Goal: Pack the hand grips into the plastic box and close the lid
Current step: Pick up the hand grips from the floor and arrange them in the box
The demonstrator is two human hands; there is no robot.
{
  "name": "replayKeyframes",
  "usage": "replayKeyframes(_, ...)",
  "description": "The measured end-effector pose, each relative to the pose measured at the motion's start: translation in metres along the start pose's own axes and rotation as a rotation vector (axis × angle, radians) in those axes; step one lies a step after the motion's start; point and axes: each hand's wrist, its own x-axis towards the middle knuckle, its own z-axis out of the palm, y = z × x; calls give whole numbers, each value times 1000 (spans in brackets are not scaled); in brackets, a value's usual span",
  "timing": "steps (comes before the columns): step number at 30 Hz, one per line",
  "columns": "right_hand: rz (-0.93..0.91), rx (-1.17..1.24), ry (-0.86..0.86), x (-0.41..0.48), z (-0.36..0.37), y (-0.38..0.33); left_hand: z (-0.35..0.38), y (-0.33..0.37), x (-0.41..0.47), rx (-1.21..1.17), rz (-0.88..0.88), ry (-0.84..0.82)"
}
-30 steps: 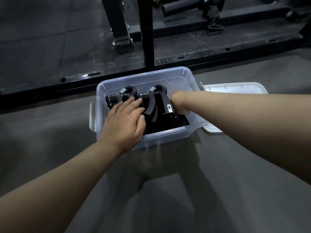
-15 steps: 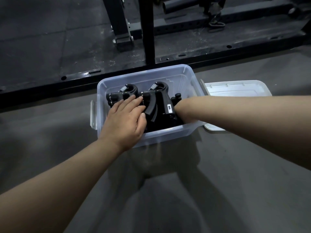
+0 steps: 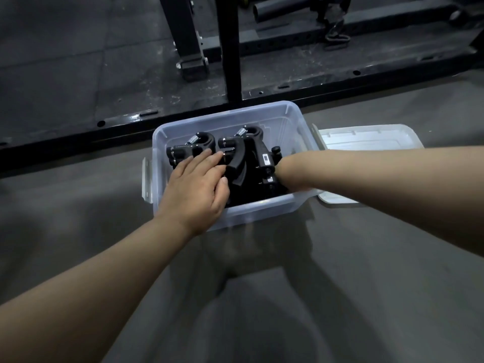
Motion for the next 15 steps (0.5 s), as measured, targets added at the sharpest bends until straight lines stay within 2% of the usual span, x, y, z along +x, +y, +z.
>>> replayKeyframes(1, 31, 140, -10, -2, -1, -1, 0, 0, -1, 6, -6, -1)
replayKeyframes(3, -13, 200, 35, -2, -4, 3, 0, -1, -2, 6, -16, -2)
replayKeyframes(4, -83, 125, 59, 0, -6, 4, 0, -2, -2, 1, -17, -4)
replayKeyframes(6, -100, 138, 87, 6, 0, 10, 0, -2, -2, -4, -20, -8)
replayKeyframes(9, -87, 412, 203, 4, -6, 17, -1, -1, -1, -9, -21, -18)
replayKeyframes(11, -2, 710, 310, 3, -18, 22, -3, 0, -1, -11, -25, -21)
replayKeyframes(13, 4, 941, 442, -2, -22, 19, -4, 1, -1, -13, -27, -17)
replayKeyframes(15, -70, 1132, 418, -10, -26, 8, -4, 2, -1, -13, -21, -11)
